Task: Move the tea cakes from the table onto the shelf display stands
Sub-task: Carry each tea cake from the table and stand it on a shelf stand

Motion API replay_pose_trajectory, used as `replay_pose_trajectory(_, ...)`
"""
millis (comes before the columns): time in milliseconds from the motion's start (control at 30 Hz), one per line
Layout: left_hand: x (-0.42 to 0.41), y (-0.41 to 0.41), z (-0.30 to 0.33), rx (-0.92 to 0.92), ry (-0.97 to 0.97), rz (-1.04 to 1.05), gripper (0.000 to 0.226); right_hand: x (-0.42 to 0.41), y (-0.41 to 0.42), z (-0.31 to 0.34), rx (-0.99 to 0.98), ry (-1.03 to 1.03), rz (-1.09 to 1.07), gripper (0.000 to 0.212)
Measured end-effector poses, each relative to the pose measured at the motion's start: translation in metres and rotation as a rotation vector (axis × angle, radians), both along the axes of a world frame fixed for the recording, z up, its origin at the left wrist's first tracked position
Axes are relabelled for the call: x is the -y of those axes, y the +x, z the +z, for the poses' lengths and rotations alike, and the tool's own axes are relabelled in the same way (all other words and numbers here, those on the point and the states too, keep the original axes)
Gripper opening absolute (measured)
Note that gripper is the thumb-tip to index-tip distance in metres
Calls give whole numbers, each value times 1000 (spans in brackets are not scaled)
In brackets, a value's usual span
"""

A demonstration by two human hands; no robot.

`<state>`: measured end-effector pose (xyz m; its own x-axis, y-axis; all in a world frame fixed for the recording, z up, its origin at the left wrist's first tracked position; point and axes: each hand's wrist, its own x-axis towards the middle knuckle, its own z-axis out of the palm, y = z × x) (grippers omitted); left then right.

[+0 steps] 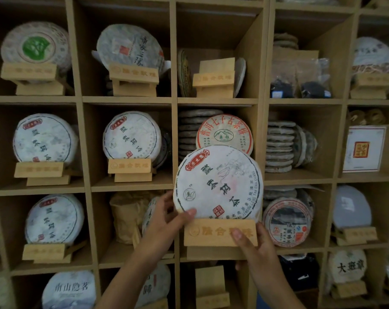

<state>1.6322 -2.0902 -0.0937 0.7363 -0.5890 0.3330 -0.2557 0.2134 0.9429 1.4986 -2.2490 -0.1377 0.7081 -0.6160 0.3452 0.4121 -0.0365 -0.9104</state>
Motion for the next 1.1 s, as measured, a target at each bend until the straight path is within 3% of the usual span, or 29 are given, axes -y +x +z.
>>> replay_pose_trajectory(100, 5, -12, -17, -55, 46, -101, 86, 5, 0, 6, 7, -6, 7, 62)
replay_pose_trajectory(233, 17, -18, -27, -69, -56, -92, 81, 8, -3, 9, -66, -98, 28, 63)
replay_pose_trajectory(333, 23, -20, -34, -126, -102, -61, 83, 14, -10, 19, -233, -187, 8, 43)
replay_pose_trajectory(433, 26, -18, -41, -151, -108, -8, 86, 33, -15, 28, -325, -366, -171, 58)
replay_pose_trajectory(500, 26, -17, -42, -145, -107, 7, 85, 41, -15, 33, -203, -267, -246, 52)
replay_pose_trajectory(600, 27, -15, -41, -116, -96, 21, 85, 40, -8, 37, -84, -114, -135, 25)
replay_pose_trajectory(1000, 22, -11, -42, -91, -78, -51, 81, 35, 9, 32, -86, -84, -120, 21)
replay_pose_trajectory(1100, 20, -10, -42, -85, -69, -43, 81, 32, 9, 36, -75, -61, -96, 33)
